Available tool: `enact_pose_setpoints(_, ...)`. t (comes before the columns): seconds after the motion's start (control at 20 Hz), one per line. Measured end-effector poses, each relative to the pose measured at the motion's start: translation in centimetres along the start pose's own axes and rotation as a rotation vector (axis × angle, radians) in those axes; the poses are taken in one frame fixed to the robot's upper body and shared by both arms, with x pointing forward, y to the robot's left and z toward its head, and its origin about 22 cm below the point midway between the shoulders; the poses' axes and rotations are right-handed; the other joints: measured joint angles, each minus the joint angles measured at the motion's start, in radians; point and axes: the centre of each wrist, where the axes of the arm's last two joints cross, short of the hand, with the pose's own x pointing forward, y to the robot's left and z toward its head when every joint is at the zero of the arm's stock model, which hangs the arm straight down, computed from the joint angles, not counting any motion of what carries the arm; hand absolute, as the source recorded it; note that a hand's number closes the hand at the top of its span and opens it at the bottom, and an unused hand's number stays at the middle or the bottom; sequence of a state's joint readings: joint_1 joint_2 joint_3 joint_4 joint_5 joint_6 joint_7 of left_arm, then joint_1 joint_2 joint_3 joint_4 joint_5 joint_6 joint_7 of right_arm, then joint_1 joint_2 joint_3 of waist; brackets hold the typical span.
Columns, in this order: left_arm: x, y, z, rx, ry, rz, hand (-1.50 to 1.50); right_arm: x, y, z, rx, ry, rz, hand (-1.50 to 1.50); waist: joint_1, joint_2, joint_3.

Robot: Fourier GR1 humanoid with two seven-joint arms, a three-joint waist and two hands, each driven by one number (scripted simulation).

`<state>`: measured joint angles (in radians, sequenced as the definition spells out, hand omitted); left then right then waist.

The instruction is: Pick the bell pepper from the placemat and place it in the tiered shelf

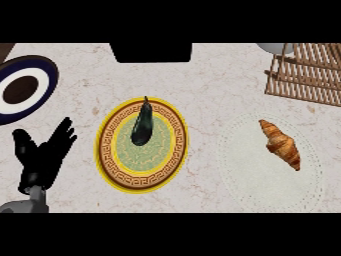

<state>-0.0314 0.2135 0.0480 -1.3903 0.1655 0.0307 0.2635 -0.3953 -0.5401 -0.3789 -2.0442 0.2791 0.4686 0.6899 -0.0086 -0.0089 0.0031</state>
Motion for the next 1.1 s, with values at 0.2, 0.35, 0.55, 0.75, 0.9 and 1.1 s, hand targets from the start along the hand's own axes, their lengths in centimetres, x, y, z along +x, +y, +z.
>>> enact_pose_setpoints(0.2,0.6,0.0,-0.4,-0.004,0.018,-0.004,0.0,0.3,-4.1,-1.2,-0.061,0.031,-0.006,1.5,0.007,0.003,0.0)
enact_pose_setpoints(0.35,0.2,-0.3,-0.6,-0.013,0.001,-0.006,0.0,1.0,-7.0,-2.9,-0.093,0.061,-0.023,1.5,0.013,0.004,0.001)
enact_pose_setpoints(0.55,0.5,-0.3,-0.6,-0.027,-0.006,-0.008,0.0,1.0,-10.5,-5.0,-0.141,0.089,-0.049,1.5,0.021,0.006,0.001)
enact_pose_setpoints(0.75,0.6,-0.2,-0.8,-0.027,-0.004,-0.009,0.0,0.0,-12.8,-7.0,-0.164,0.104,-0.05,1.5,0.025,0.009,0.0)
enact_pose_setpoints(0.9,0.8,-0.6,-0.6,-0.034,-0.011,-0.011,0.0,-0.5,-14.0,-8.8,-0.169,0.111,-0.044,1.5,0.032,0.01,0.0)
enact_pose_setpoints(1.1,0.5,-1.0,-0.8,-0.034,-0.014,-0.014,0.0,-1.3,-13.9,-10.9,-0.131,0.11,-0.033,1.5,0.034,0.011,0.001)
